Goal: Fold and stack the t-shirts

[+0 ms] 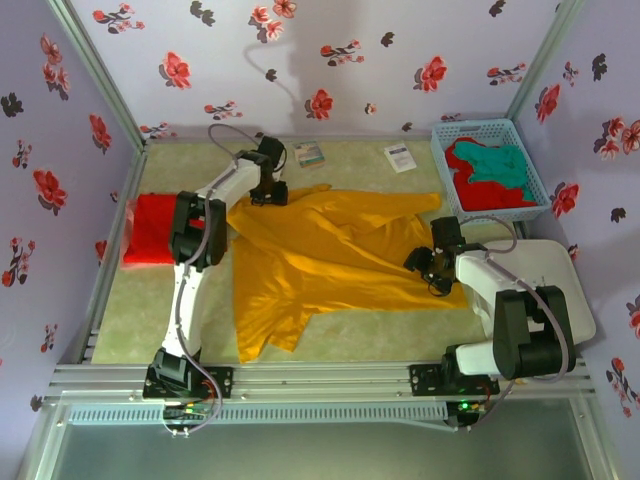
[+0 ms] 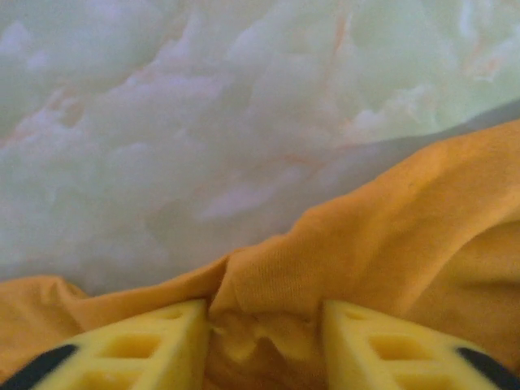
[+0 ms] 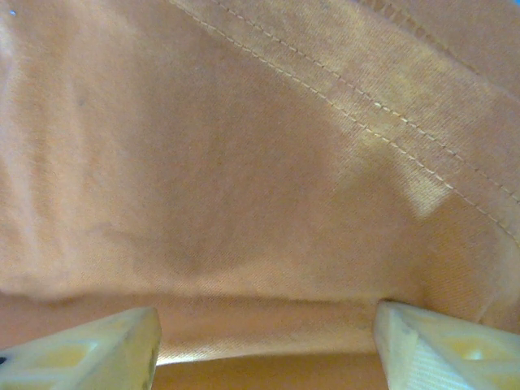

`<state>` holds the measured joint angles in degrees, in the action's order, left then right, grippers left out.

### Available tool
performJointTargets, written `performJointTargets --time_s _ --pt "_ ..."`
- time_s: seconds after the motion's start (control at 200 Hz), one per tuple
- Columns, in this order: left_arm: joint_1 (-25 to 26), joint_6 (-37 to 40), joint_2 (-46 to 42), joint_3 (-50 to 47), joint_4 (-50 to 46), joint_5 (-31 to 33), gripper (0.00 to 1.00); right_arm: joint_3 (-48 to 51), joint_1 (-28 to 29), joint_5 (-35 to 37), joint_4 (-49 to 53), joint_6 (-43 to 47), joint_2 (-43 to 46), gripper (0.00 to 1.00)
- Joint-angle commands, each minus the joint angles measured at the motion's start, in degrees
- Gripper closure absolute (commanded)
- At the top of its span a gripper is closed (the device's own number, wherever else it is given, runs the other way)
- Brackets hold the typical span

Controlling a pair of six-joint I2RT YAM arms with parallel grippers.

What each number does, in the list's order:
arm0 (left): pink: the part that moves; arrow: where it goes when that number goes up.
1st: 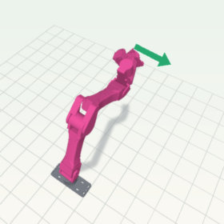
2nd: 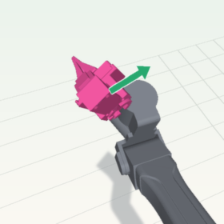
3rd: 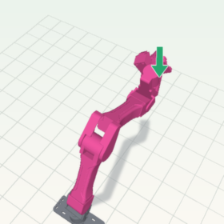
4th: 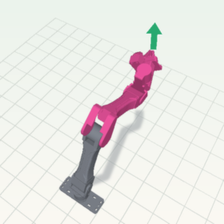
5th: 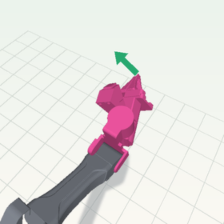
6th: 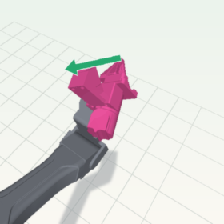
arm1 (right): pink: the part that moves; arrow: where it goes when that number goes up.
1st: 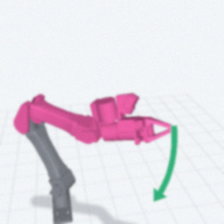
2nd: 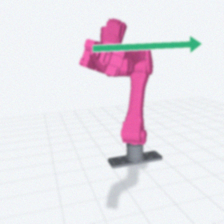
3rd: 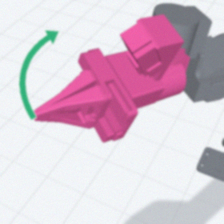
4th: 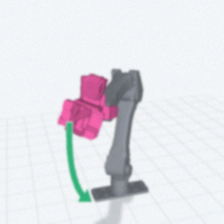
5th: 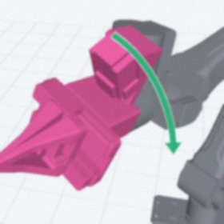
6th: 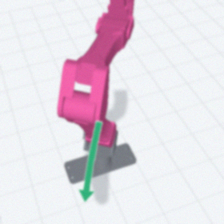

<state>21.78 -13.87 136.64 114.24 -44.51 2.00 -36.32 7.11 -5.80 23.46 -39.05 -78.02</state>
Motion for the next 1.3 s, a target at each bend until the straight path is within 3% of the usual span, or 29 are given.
performJointTargets --time_s 0.0,0.115,0.355,0.595,0.74,0.945,1.295 --pt "0.43 -1.26 0.67 -1.92 -1.30 0.77 0.76 1.30 -0.26 0.17 1.84 0.31 -1.17 0.29" --pt "0.38 -2.10 -1.63 -2.62 0.37 2.12 1.00 1.08 -0.26 0.51 2.02 0.33 -0.58 0.30" --pt "3.07 -3.84 -16.25 -7.38 -0.11 7.33 1.00 0.77 -0.26 1.03 2.69 0.36 0.15 0.39" --pt "9.68 -7.55 -34.64 -29.38 9.46 9.24 1.00 0.65 -0.35 1.49 2.69 0.24 -0.08 0.38" --pt "10.06 -6.23 -39.89 -37.49 14.15 11.64 1.00 0.17 -0.35 1.32 2.73 0.69 -1.04 0.38" --pt "7.31 0.12 -37.13 -26.86 10.37 13.71 1.00 0.02 -0.36 0.86 2.55 0.48 -1.65 0.38" --pt "0.62 6.43 -20.39 3.48 2.44 11.00 1.00 0.50 -0.83 4.05 5.00 2.00 -2.48 0.38"
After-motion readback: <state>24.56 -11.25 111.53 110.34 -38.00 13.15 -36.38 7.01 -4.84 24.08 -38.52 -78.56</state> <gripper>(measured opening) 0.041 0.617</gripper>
